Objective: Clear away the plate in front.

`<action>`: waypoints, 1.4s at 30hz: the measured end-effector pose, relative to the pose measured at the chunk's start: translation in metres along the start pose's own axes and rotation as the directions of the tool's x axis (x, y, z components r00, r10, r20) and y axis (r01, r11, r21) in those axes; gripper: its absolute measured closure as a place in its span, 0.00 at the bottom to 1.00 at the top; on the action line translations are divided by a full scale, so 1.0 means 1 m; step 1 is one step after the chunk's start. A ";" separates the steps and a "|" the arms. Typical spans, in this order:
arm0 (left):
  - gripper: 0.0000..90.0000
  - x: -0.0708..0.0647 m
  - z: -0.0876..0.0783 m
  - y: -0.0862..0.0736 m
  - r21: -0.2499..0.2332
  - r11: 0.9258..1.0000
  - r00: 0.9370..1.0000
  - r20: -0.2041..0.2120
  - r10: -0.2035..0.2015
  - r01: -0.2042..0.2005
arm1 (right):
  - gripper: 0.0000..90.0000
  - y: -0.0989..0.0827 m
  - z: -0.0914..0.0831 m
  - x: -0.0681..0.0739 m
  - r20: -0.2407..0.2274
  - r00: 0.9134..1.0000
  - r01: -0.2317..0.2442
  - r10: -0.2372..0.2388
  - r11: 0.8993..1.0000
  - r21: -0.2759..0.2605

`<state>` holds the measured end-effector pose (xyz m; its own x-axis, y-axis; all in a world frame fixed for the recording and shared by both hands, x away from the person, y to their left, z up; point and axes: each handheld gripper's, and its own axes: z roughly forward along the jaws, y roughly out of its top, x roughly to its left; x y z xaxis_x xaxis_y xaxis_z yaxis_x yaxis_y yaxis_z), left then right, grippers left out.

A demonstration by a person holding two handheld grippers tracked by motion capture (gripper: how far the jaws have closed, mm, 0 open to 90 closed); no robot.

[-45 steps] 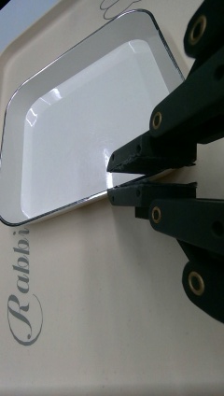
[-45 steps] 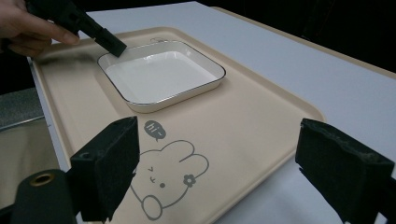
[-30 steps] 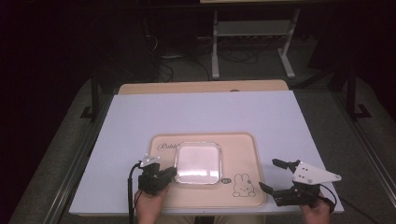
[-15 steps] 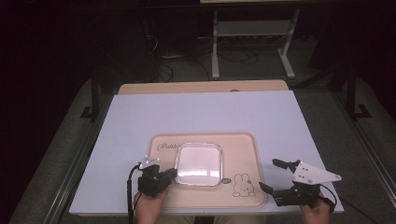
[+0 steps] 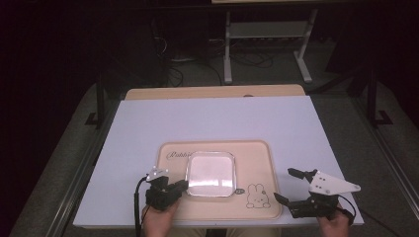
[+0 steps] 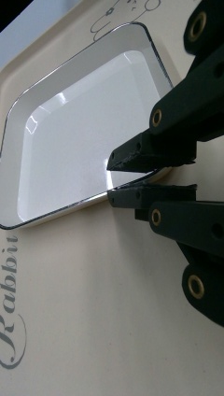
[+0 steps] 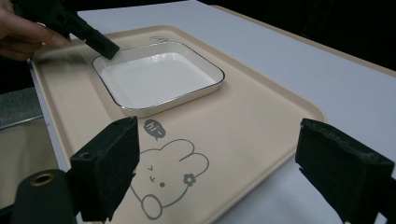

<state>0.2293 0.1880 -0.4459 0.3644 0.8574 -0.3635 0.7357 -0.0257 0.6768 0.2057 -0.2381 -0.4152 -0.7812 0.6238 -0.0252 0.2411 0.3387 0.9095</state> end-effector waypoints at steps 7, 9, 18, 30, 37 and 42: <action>0.89 0.002 -0.001 0.000 -0.002 1.000 1.000 0.014 0.001 -0.001 | 0.14 0.000 0.001 0.000 -0.001 1.000 0.001 -0.001 1.000 0.005; 0.89 0.002 -0.002 -0.001 -0.005 1.000 1.000 0.014 0.006 -0.006 | 0.14 0.000 0.001 0.000 -0.001 1.000 0.002 -0.002 1.000 0.005; 0.79 0.005 -0.006 0.001 -0.017 1.000 1.000 0.015 0.019 -0.018 | 0.14 -0.001 0.002 0.000 -0.001 1.000 -0.002 0.002 1.000 0.013; 0.69 0.005 -0.015 0.012 -0.050 0.991 0.991 0.045 0.130 -0.128 | 0.14 -0.003 0.002 -0.003 0.014 1.000 -0.015 0.014 1.000 0.022; 0.63 0.008 -0.024 0.028 -0.088 0.979 0.979 0.068 0.191 -0.184 | 0.14 -0.004 0.002 -0.004 0.019 1.000 -0.019 0.018 1.000 0.025; 0.59 0.013 -0.030 0.036 -0.091 0.966 0.963 0.097 0.252 -0.244 | 0.14 -0.004 0.001 -0.005 0.022 1.000 -0.018 0.017 1.000 0.025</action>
<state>0.2437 0.2133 -0.4067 0.5921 0.7688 -0.2415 0.5694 -0.1871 0.8005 0.2091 -0.2421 -0.4193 -0.7641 0.6448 -0.0184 0.2695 0.3449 0.8991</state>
